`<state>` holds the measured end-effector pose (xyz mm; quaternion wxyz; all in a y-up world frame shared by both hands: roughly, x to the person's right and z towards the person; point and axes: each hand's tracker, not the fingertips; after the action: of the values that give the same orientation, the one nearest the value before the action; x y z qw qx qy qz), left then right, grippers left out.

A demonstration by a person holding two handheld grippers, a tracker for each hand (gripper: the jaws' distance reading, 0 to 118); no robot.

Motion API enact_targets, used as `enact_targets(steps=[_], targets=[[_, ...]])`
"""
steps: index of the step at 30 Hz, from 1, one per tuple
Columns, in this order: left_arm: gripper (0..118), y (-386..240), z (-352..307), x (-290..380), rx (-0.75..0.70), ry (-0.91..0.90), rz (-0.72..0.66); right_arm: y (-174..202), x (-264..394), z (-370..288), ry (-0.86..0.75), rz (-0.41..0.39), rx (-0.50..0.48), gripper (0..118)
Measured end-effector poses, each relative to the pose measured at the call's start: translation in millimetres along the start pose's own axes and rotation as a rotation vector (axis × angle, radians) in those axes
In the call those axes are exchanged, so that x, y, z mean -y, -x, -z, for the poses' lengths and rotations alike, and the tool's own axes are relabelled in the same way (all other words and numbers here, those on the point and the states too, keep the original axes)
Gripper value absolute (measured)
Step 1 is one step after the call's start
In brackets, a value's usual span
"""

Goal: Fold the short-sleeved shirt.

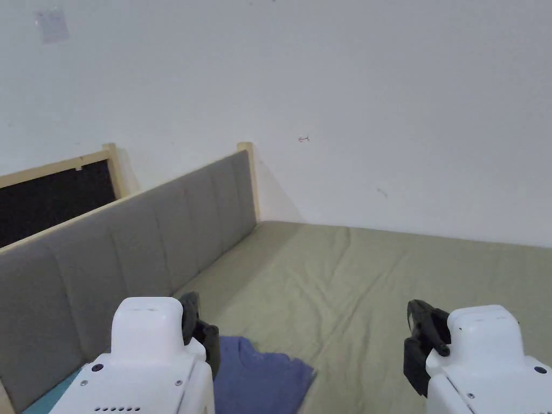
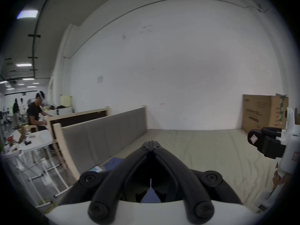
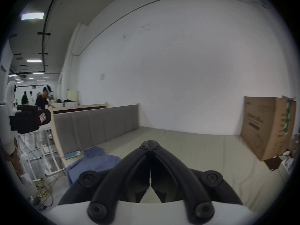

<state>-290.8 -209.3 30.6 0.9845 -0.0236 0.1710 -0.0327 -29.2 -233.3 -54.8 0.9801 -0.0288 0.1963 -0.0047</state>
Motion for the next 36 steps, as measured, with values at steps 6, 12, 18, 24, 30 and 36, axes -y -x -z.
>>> enact_targets(steps=[6,12,18,24,30,36], targets=[[0,26,-9,1,-0.083,0.042,-0.025,30,11,20,0.04,-0.017,-0.11,0],[0,25,23,22,-0.066,0.153,-0.051,38,20,30,0.082,-0.033,-0.144,0],[0,35,142,96,-0.006,0.486,-0.186,32,35,43,0.151,-0.044,-0.135,0],[0,35,263,210,0.019,0.915,-0.163,24,56,61,0.244,-0.031,-0.104,0],[96,18,271,238,0.079,1.038,-0.221,15,73,79,0.322,-0.052,-0.073,0],[99,13,282,229,0.006,1.058,-0.157,11,82,87,0.376,-0.022,-0.082,0]])
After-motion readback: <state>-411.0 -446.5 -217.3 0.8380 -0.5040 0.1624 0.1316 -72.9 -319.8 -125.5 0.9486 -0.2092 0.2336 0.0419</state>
